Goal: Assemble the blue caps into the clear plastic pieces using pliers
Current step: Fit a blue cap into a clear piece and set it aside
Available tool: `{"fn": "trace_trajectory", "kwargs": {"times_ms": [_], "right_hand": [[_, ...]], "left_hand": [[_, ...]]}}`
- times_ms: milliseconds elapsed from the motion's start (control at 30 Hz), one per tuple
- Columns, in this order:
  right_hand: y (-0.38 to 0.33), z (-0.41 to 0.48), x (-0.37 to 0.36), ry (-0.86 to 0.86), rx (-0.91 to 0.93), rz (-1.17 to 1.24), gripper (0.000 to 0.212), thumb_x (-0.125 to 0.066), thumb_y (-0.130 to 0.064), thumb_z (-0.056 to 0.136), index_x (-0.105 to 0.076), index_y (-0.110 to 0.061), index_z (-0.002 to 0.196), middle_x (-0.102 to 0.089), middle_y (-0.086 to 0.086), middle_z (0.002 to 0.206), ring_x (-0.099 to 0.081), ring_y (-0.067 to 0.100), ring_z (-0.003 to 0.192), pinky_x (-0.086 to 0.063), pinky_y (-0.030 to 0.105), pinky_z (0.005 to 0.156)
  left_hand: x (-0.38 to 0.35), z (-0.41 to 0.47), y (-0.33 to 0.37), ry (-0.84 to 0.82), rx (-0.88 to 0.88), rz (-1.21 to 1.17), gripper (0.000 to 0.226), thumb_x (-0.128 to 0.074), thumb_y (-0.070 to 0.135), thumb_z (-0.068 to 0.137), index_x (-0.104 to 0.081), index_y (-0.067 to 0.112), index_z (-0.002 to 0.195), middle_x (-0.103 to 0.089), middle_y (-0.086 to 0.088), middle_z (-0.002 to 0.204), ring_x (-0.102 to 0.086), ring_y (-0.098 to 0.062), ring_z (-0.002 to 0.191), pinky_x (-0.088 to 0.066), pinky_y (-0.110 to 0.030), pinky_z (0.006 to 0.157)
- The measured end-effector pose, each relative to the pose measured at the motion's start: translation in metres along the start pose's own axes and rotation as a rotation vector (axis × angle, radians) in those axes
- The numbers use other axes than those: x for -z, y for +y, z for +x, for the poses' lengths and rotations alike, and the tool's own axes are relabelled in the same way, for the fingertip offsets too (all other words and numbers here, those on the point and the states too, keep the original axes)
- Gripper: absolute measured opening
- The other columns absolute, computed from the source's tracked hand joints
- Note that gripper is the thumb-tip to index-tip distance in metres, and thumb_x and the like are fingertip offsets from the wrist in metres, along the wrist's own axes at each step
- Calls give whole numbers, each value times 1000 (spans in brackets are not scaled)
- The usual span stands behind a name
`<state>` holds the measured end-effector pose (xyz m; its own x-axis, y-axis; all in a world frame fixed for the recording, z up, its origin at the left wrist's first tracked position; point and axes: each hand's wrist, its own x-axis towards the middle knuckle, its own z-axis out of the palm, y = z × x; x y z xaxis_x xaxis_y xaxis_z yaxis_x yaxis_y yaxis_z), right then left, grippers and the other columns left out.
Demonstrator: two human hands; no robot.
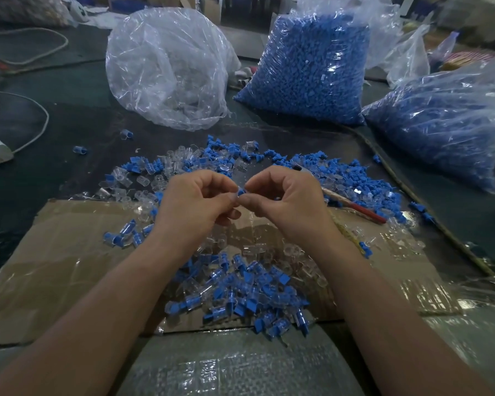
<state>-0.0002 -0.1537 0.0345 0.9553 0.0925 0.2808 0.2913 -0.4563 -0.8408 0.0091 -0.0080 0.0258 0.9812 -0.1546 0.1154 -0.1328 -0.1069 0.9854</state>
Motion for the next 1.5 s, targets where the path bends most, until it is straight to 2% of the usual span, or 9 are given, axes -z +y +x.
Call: {"fn": "trace_trajectory", "kwargs": {"times_ms": [133, 200, 333, 467, 600, 733, 800, 1233, 1500], "right_hand": [[3, 1, 4, -70, -91, 70, 36, -73, -26, 67, -64, -23, 102, -64, -12, 90, -64, 0, 84, -52, 15, 75], [3, 0, 5, -103, -96, 129, 27, -72, -19, 70, -65, -25, 96, -67, -9, 89, -66, 5, 85, -53, 20, 77], [0, -1, 7, -131, -58, 217, 20, -70, -13, 72, -65, -22, 89, -69, -6, 81, -67, 7, 75, -52, 17, 68], [-2, -2, 9, -132, -25, 238, 23, -70, -23, 65, -66, -24, 88, -69, -7, 79, -67, 7, 75, -52, 17, 67], [-2, -4, 9, -124, 96, 223, 35, -70, 1, 70, -65, -19, 98, -67, -7, 84, -66, 4, 78, -51, 16, 72], [-1, -4, 7, -81, 156, 176, 36, -69, 3, 71, -63, -13, 102, -66, -6, 82, -65, 2, 77, -50, 14, 71], [0, -4, 8, -43, 169, 177, 32, -68, 4, 72, -64, -13, 99, -66, -5, 80, -65, 2, 75, -51, 15, 70], [6, -3, 8, -6, 279, 18, 31, -71, -7, 72, -65, -10, 103, -67, -2, 84, -65, 4, 77, -51, 16, 71], [9, -2, 12, 18, 333, -55, 29, -72, -8, 72, -66, -10, 100, -64, -9, 81, -64, -2, 74, -49, 11, 68]], "left_hand": [[0, -2, 2, -30, -27, -18, 20, -61, -5, 81, -61, 14, 75, -67, 2, 58, -65, -8, 53, -51, -15, 50], [0, -2, 4, -39, -44, -31, 20, -61, -5, 81, -62, 14, 75, -67, 4, 57, -64, -7, 52, -51, -15, 51], [1, -4, 7, -37, -76, -57, 14, -65, -1, 78, -63, 11, 73, -67, 1, 57, -63, -9, 50, -51, -16, 50], [3, -3, 9, -46, 17, -160, 11, -64, -1, 78, -62, 7, 71, -65, -2, 53, -61, -11, 45, -50, -18, 45], [4, -1, 8, -62, 106, -236, 13, -61, -3, 78, -61, 6, 69, -64, -4, 52, -59, -11, 42, -48, -18, 42], [6, -1, 8, -130, 155, -296, 5, -65, 1, 69, -62, 6, 69, -65, -5, 54, -60, -13, 43, -47, -18, 41], [6, -1, 9, -155, 162, -336, 12, -65, 10, 60, -62, 6, 71, -66, -6, 56, -62, -14, 46, -48, -18, 42], [6, 1, 7, -152, 168, -357, 18, -65, 10, 56, -63, 4, 72, -68, -11, 60, -65, -17, 51, -50, -20, 44], [6, 0, 9, -183, 176, -383, 23, -65, 8, 52, -62, 2, 75, -67, -11, 61, -66, -19, 52, -51, -21, 46]]}}
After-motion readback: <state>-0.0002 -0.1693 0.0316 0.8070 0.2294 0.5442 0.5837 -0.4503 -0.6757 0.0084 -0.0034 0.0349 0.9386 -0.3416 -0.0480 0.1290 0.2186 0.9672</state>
